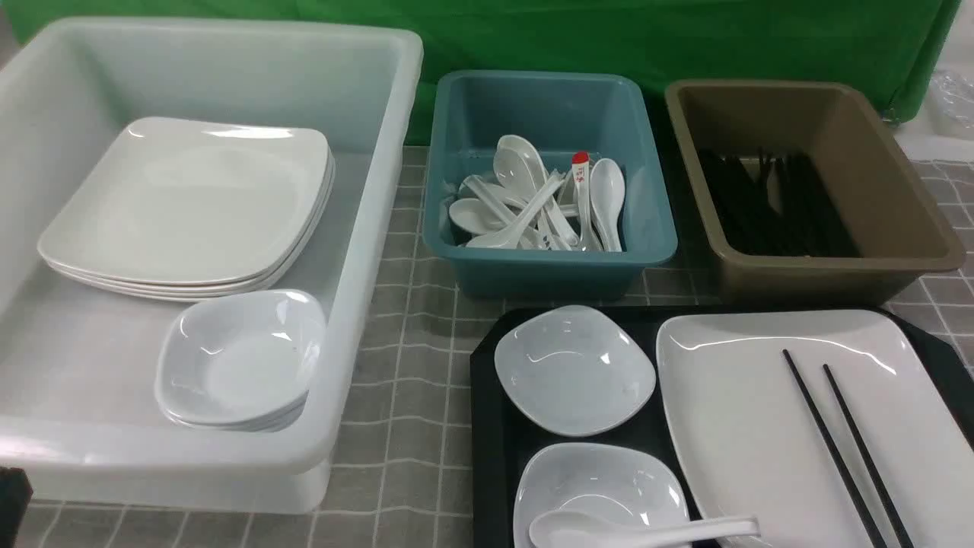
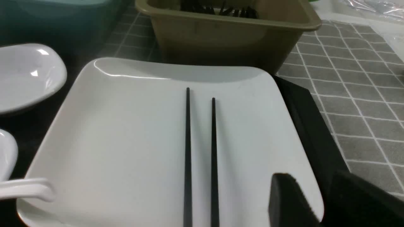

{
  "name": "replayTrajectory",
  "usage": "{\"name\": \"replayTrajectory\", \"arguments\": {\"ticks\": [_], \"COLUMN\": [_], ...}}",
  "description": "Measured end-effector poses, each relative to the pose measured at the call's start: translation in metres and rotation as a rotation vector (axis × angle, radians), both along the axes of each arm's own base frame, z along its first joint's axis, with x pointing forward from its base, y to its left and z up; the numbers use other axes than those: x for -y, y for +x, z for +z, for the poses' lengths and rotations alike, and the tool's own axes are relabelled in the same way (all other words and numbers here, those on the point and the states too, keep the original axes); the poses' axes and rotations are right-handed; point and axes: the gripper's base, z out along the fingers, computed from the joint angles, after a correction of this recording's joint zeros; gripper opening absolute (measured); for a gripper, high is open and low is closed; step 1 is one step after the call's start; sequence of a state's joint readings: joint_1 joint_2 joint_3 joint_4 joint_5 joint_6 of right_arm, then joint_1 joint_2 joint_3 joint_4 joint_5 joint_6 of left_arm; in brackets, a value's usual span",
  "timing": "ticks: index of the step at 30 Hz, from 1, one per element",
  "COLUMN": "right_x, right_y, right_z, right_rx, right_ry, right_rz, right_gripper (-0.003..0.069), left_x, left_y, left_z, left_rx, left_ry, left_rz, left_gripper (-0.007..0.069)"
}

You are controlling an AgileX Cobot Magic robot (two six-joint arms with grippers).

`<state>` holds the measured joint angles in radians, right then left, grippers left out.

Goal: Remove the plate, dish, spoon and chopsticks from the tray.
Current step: Use the right arm to grab a pair of chopsticks from the plate

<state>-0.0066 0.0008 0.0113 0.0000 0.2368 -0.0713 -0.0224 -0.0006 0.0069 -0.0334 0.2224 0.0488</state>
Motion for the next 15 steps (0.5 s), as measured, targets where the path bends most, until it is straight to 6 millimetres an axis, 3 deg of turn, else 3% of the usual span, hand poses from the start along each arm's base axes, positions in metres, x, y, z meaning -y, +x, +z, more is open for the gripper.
{"name": "replayTrajectory", "arguments": {"ticks": [15], "right_x": [0.0000], "right_y": [0.0000], "right_z": [0.0001], "right_rx": [0.001], "right_ry": [0.000], "right_rz": [0.000], "right_gripper": [0.0238], "left_x": [-0.0006], "left_y": [0.0004], "left_z": [0.0030], "left_rx": [0.034], "left_ry": [0.022], "left_rz": [0.004], "left_gripper": [0.0003]}}
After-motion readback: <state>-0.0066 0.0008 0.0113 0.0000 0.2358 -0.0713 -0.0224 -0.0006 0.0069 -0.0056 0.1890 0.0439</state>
